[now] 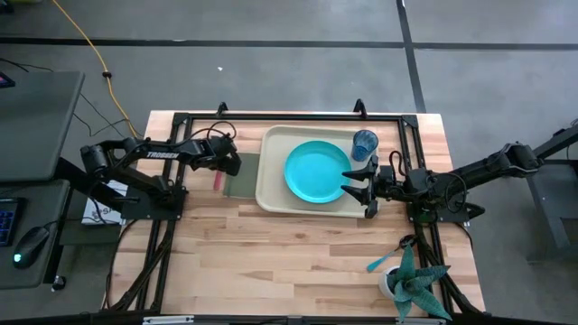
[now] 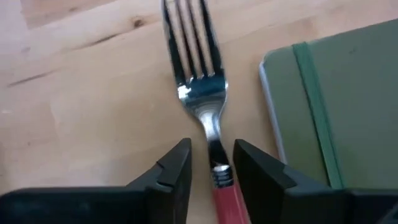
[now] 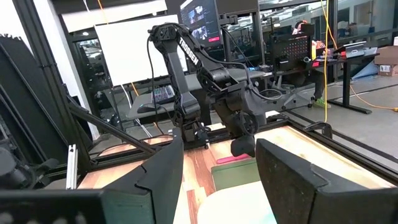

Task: Pick and place plate/cup/fork/spoon on tray
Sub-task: Put the pink fork on the gray table tray to the left of the light blue plate

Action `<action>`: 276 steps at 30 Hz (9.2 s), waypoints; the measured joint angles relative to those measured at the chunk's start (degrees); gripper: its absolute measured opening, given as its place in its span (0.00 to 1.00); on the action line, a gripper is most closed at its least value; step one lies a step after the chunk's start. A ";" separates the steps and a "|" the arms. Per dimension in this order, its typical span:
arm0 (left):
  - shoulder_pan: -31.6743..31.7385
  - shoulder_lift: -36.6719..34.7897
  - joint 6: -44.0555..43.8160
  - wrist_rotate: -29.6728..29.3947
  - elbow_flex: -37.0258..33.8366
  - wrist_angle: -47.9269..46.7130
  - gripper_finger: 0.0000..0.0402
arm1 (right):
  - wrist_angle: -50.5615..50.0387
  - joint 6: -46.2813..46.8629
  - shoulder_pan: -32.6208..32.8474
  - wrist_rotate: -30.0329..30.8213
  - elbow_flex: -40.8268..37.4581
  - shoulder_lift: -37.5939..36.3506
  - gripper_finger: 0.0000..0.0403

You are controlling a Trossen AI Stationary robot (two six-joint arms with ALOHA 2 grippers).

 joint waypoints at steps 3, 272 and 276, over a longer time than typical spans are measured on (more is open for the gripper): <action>0.00 0.40 0.94 -0.55 -0.03 1.01 0.22 | 0.00 -0.03 0.00 -0.01 0.00 0.00 0.48; -49.17 23.48 68.20 -59.77 15.58 33.87 0.00 | -43.90 -44.57 -0.41 14.99 45.70 50.97 0.11; -49.16 23.48 68.29 -59.75 15.58 34.55 0.00 | -43.97 -44.71 -0.45 14.44 45.70 50.97 0.03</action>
